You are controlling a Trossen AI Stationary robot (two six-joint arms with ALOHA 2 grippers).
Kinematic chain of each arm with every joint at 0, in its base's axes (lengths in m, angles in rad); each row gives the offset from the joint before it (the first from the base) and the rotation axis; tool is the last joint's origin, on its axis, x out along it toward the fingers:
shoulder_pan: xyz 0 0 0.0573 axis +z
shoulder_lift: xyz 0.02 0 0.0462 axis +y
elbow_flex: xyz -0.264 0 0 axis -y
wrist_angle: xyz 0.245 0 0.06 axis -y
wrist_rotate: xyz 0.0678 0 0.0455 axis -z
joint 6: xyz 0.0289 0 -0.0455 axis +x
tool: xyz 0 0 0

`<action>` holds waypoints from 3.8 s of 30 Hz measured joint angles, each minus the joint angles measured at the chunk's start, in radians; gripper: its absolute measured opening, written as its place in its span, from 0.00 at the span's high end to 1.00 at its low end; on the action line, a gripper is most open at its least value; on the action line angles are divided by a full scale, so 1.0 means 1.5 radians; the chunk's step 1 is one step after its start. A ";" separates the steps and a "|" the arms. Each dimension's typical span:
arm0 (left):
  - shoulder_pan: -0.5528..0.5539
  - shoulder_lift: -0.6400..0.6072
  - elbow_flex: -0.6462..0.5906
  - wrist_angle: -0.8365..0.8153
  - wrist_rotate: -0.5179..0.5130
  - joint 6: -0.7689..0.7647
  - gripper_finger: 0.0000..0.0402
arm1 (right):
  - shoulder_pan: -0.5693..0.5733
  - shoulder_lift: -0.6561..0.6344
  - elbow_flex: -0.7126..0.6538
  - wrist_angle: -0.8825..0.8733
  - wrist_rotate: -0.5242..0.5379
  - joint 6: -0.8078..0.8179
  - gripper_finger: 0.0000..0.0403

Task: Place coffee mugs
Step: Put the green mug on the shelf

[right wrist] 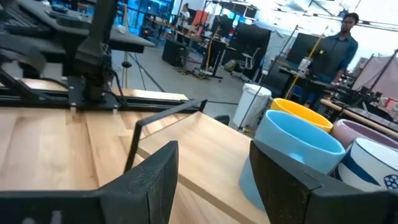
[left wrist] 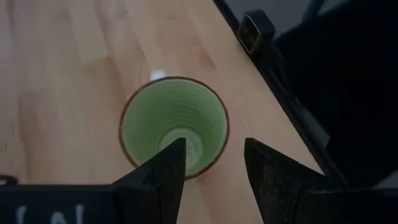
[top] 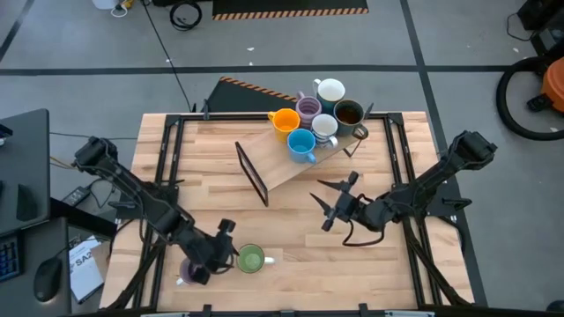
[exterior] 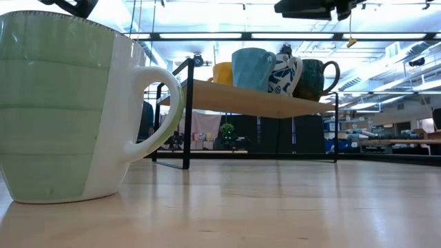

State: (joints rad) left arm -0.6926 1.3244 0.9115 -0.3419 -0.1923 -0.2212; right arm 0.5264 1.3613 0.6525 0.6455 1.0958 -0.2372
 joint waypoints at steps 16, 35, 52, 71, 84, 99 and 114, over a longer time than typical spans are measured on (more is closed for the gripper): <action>0.004 0.195 0.259 -0.340 0.026 0.157 0.57 | -0.017 0.000 0.000 -0.013 -0.013 0.046 0.49; -0.034 0.316 0.289 -0.364 -0.086 0.556 0.59 | -0.021 0.001 0.000 -0.077 -0.014 0.127 0.49; 0.017 0.330 0.288 -0.366 0.006 0.615 0.89 | -0.021 0.001 0.000 -0.087 -0.051 0.164 0.49; 0.151 0.307 0.446 -0.419 0.155 0.403 0.94 | 0.011 0.001 0.000 -0.138 0.056 0.199 0.49; 0.322 0.307 0.627 -0.478 0.244 0.123 0.94 | 0.049 0.001 0.000 -0.141 0.149 0.201 0.49; 0.542 0.306 0.670 -0.550 0.274 0.047 0.94 | 0.047 0.001 0.000 -0.157 0.112 0.227 0.49; 0.692 0.312 0.670 -0.634 0.218 0.073 0.94 | 0.036 0.000 0.000 -0.170 0.069 0.242 0.49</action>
State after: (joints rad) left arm 0.3453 1.7929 1.9163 -1.2926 0.1347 -0.1112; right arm 0.5807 1.3617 0.6525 0.3900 1.1990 0.1251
